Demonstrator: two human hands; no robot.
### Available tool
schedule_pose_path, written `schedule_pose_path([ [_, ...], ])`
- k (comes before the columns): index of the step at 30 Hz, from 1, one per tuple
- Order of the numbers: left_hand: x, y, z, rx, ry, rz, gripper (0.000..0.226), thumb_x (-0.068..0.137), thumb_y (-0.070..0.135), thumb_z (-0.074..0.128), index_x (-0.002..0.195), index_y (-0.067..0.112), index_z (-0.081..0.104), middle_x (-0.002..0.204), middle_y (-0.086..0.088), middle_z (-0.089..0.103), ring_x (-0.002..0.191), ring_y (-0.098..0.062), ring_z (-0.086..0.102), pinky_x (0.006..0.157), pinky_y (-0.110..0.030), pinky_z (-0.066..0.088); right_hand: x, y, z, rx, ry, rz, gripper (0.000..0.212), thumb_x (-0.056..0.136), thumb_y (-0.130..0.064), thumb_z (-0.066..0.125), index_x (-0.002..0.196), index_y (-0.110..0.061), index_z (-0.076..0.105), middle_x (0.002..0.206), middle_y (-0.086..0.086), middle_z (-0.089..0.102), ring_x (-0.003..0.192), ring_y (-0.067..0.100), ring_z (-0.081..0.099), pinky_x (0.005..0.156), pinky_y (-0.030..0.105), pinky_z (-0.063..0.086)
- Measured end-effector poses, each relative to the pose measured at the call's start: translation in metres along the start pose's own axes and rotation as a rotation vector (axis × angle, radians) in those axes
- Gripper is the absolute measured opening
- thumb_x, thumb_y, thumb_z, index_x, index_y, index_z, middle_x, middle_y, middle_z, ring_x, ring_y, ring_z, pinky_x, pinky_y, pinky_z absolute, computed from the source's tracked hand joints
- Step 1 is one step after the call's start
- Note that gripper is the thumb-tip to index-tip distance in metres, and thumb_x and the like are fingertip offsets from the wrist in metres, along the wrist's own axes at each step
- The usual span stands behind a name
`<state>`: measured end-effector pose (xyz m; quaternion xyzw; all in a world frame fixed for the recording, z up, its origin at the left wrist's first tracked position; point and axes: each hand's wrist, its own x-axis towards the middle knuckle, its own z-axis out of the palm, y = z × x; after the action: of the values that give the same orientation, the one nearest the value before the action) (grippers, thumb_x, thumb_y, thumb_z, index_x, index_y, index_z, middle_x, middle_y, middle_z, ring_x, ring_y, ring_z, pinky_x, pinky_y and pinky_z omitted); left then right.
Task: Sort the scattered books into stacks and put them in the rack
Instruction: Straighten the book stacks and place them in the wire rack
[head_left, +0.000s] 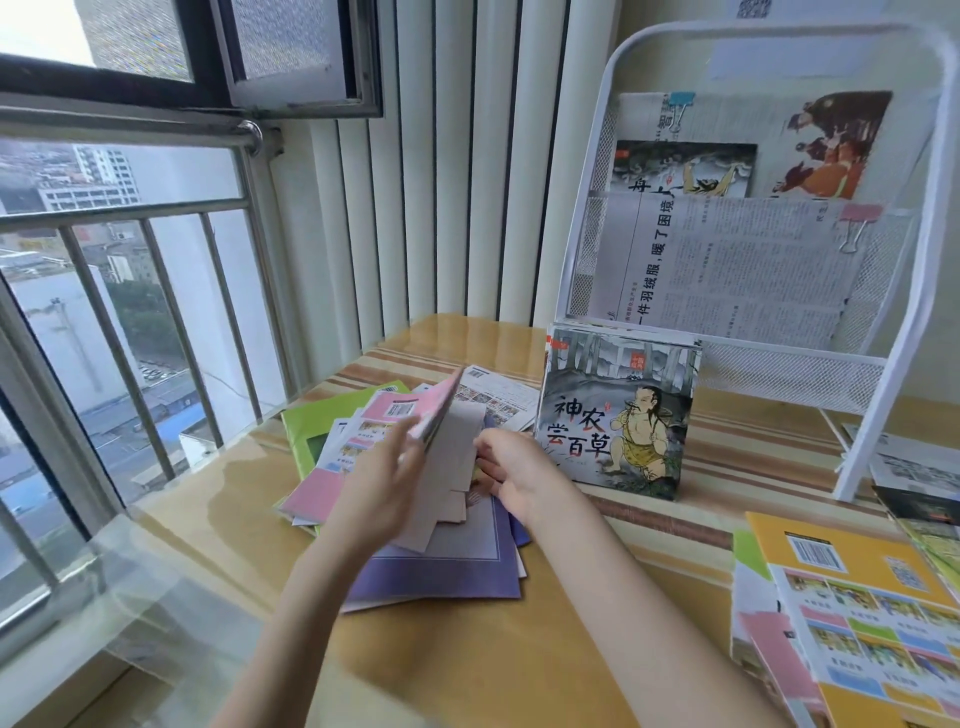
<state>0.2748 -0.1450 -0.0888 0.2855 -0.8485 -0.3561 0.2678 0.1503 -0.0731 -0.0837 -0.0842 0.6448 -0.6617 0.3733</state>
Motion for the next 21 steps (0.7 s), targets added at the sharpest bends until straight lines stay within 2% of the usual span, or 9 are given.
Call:
schedule_pose_path([
  [4,0.011,-0.007,-0.031,-0.455,0.026,-0.183,0.028,0.1,0.017,0.041,0.121,0.029,0.055,0.118,-0.01,0.059,0.099,-0.025,0.058,0.077,-0.035,0.045,0.0,-0.008,0.001,0.051,0.05,0.042,0.006,0.079,-0.003,0.052,0.077,-0.009,0.053,0.075,0.006,0.045,0.056,0.012,0.037,0.045,0.019,0.03],
  [6,0.005,-0.009,-0.036,-0.517,-0.057,-0.215,0.024,0.1,0.018,0.044,0.111,0.032,0.059,0.108,-0.011,0.063,0.082,-0.02,0.062,0.066,-0.03,0.049,0.006,-0.011,-0.002,0.109,0.048,0.077,0.014,0.082,0.0,0.05,0.073,-0.011,0.051,0.075,0.005,0.047,0.059,0.011,0.039,0.048,0.017,0.032],
  [10,-0.006,-0.01,-0.027,-0.474,-0.059,-0.109,0.024,0.1,0.02,0.044,0.096,0.038,0.06,0.078,0.017,0.063,0.058,0.004,0.057,0.05,-0.021,0.044,0.003,-0.009,0.009,0.126,-0.075,0.133,0.022,0.087,0.005,0.047,0.071,-0.009,0.05,0.07,0.005,0.048,0.058,0.012,0.044,0.041,0.017,0.041],
  [12,-0.007,-0.006,-0.021,-0.437,-0.075,-0.06,0.015,0.097,0.024,0.05,0.098,0.036,0.059,0.074,0.028,0.066,0.069,0.001,0.061,0.056,-0.018,0.048,-0.001,-0.003,0.017,0.013,-0.099,0.092,0.025,0.087,0.009,0.048,0.07,-0.008,0.053,0.068,0.007,0.051,0.06,0.014,0.049,0.042,0.019,0.045],
  [14,-0.008,-0.008,-0.018,-0.229,-0.111,-0.018,0.024,0.086,0.047,0.059,0.107,0.036,0.06,0.093,0.025,0.069,0.096,-0.008,0.064,0.082,-0.021,0.05,0.004,0.006,0.023,-0.073,-0.082,0.004,0.023,0.083,0.011,0.052,0.067,-0.006,0.057,0.072,0.012,0.058,0.069,0.024,0.059,0.063,0.031,0.054],
  [16,-0.013,-0.015,-0.017,0.042,-0.207,0.019,0.057,0.076,0.056,0.062,0.129,0.04,0.049,0.128,0.025,0.053,0.131,-0.008,0.043,0.108,-0.03,0.029,0.009,0.015,0.026,-0.172,-0.032,-0.096,0.009,0.075,0.003,0.059,0.068,-0.003,0.061,0.081,0.021,0.064,0.08,0.031,0.062,0.08,0.047,0.053],
  [18,-0.019,-0.02,-0.021,0.275,-0.249,0.042,0.071,0.079,0.046,0.066,0.14,0.048,0.031,0.145,0.032,0.022,0.144,-0.005,0.006,0.114,-0.046,-0.006,0.013,0.019,0.023,-0.221,0.025,-0.183,0.01,0.066,-0.013,0.06,0.071,-0.004,0.06,0.076,0.019,0.061,0.072,0.025,0.053,0.067,0.037,0.046],
  [19,-0.021,-0.021,-0.025,0.316,-0.241,0.055,0.07,0.082,0.036,0.064,0.141,0.049,0.028,0.148,0.031,0.018,0.145,-0.009,0.003,0.112,-0.053,-0.009,0.005,0.015,0.02,-0.277,0.037,-0.228,0.01,0.069,-0.018,0.06,0.07,-0.01,0.054,0.066,0.012,0.052,0.066,0.021,0.045,0.061,0.03,0.036],
  [21,-0.021,-0.027,-0.035,0.267,-0.128,0.087,0.057,0.088,0.016,0.056,0.137,0.04,0.043,0.148,0.014,0.038,0.142,-0.018,0.027,0.113,-0.043,0.02,-0.004,0.011,0.013,-0.44,0.032,-0.324,0.027,0.084,-0.02,0.056,0.064,-0.017,0.038,0.059,0.0,0.033,0.058,0.015,0.032,0.054,0.029,0.021],
])
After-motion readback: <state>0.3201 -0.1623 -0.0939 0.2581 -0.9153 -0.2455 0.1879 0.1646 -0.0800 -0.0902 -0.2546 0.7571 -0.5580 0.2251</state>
